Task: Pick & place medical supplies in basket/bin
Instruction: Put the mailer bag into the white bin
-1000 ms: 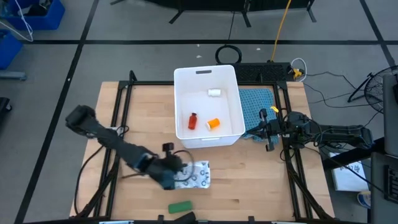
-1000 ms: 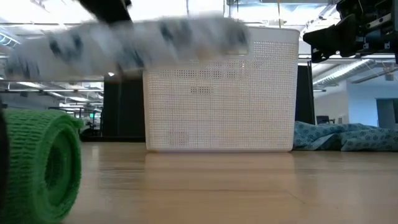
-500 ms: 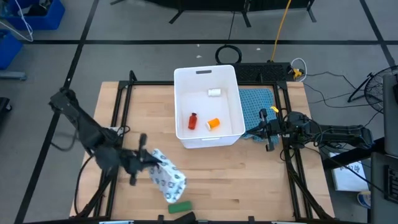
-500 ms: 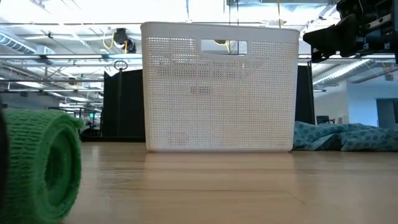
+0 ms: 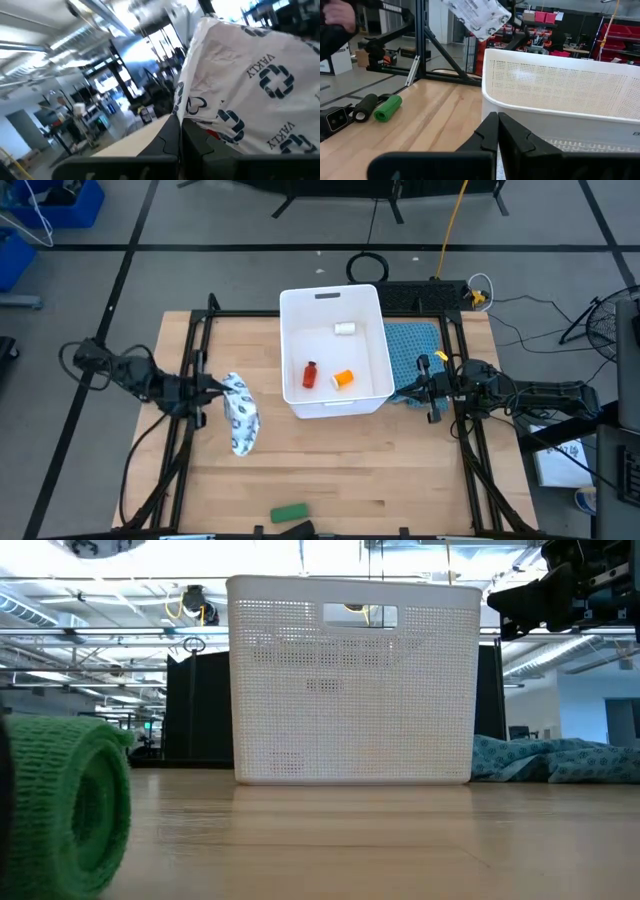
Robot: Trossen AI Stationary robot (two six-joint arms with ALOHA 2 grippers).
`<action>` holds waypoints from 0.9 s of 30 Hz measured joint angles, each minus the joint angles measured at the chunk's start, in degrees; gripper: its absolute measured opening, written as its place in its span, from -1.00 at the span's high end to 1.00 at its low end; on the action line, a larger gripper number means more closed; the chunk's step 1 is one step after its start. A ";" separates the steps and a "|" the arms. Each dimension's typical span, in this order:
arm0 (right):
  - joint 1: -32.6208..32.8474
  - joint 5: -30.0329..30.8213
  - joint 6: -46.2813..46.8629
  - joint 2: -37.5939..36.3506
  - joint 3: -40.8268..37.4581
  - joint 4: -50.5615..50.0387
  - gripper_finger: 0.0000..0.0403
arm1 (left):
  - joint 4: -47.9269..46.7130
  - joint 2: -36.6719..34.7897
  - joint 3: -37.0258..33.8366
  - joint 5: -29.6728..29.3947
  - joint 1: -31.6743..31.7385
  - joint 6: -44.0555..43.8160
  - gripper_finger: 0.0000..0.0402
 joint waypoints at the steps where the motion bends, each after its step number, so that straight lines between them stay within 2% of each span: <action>1: 0.00 -0.02 -0.01 0.00 0.01 0.00 1.00 | 1.71 -1.31 -1.86 0.27 0.95 -0.58 1.00; 4: 0.02 -0.02 -0.01 0.00 -0.01 0.00 1.00 | 7.51 -4.02 -6.49 -0.82 3.84 -3.20 1.00; 7: 0.00 -0.02 -0.01 0.32 -0.01 0.04 1.00 | 13.10 -4.40 -7.33 -2.42 7.02 -9.37 1.00; 10: 0.00 0.00 -0.40 0.50 -0.01 -0.04 1.00 | 13.05 -2.21 -3.76 -3.79 10.28 -16.57 1.00; 12: 0.02 -0.02 -1.14 0.74 -0.01 0.11 1.00 | 9.83 0.98 0.74 -3.99 12.68 -19.96 1.00; 15: 0.00 -0.02 -1.81 1.10 -0.01 0.42 1.00 | 2.02 8.92 10.14 -3.68 16.82 -23.03 1.00; 19: 0.01 -0.02 -2.74 1.16 -0.01 0.87 1.00 | -7.24 23.38 23.70 -1.96 23.84 -24.90 1.00; 27: 0.00 -0.02 -3.00 1.16 -0.01 0.89 1.00 | -20.55 52.38 48.24 8.54 39.03 -28.30 1.00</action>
